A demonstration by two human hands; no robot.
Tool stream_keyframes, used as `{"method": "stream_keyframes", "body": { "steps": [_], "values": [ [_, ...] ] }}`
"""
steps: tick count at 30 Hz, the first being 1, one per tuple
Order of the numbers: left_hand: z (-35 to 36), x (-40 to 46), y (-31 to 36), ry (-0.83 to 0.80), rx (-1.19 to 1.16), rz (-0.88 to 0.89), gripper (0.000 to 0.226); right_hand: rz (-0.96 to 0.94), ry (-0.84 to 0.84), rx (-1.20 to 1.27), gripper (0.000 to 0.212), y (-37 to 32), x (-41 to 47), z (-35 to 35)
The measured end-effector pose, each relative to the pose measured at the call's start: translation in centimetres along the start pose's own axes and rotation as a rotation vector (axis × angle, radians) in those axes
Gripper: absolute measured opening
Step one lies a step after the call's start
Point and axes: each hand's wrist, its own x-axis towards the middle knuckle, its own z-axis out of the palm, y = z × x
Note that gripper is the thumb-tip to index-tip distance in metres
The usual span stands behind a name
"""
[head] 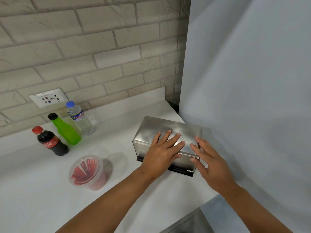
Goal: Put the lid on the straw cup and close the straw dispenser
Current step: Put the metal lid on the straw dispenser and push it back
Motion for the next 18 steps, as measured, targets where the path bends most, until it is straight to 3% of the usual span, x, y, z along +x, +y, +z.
{"method": "stream_keyframes", "body": {
  "steps": [12, 18],
  "values": [
    [1.7, -0.7, -0.4, 0.065, -0.023, 0.003, 0.042, -0.090, 0.151, -0.074, 0.043, 0.5, -0.4, 1.5],
    [0.8, -0.5, -0.4, 0.051, -0.079, -0.025, 0.034, -0.050, 0.096, -0.065, 0.046, 0.1, -0.2, 1.1]
  ]
}}
